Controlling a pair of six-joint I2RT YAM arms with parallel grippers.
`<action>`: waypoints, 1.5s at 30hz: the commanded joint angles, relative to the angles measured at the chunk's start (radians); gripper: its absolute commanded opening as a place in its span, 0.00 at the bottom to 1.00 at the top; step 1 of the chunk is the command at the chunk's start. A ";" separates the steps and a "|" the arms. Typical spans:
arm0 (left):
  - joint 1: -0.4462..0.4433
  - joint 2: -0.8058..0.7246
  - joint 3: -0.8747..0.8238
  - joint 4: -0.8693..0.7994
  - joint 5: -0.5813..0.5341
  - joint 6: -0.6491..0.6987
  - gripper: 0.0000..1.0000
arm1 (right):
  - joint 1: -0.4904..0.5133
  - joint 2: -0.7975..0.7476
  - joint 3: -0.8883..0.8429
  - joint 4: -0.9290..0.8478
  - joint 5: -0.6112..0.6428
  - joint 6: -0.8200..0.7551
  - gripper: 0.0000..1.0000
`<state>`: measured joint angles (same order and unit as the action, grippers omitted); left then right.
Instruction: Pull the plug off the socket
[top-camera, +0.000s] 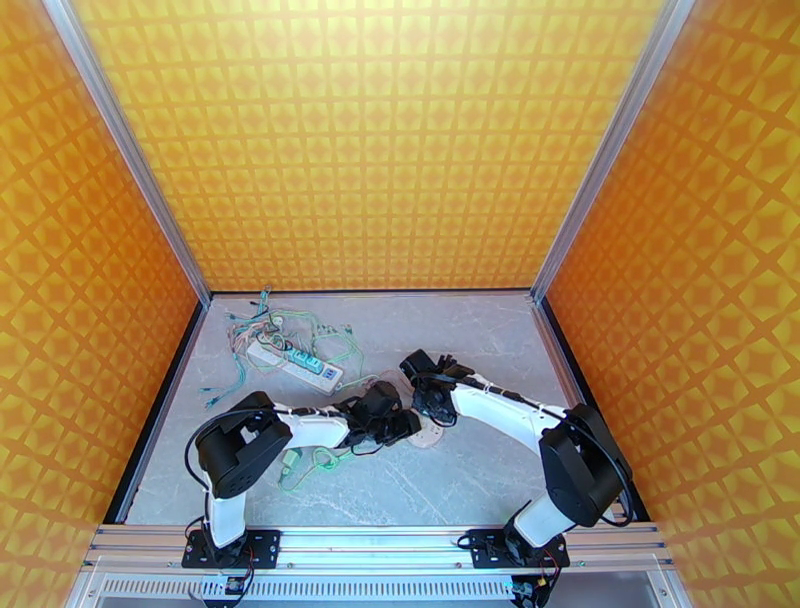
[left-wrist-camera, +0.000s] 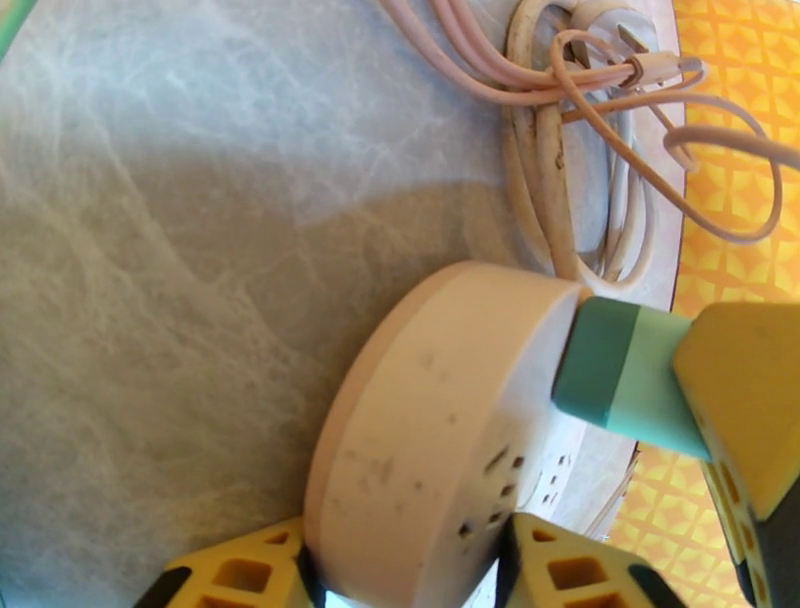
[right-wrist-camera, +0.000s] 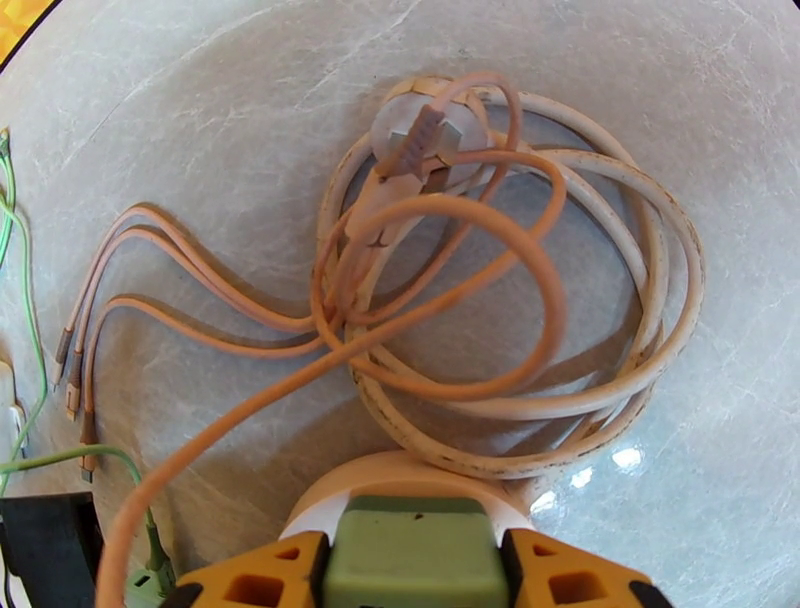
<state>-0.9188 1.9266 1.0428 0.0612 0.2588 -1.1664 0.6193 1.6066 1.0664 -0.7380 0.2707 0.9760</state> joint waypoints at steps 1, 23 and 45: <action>-0.018 0.058 0.033 -0.272 -0.103 0.110 0.52 | 0.011 0.021 0.033 0.008 -0.043 -0.012 0.40; -0.038 0.169 0.134 -0.436 -0.099 0.174 0.44 | 0.067 0.174 0.156 -0.055 -0.072 -0.046 0.40; -0.039 0.193 0.104 -0.430 -0.074 0.125 0.38 | -0.060 -0.049 -0.040 0.144 -0.243 0.038 0.39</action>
<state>-0.9287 1.9842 1.2205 -0.2161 0.2214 -1.0573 0.5652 1.5833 1.0367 -0.7063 0.1967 0.9619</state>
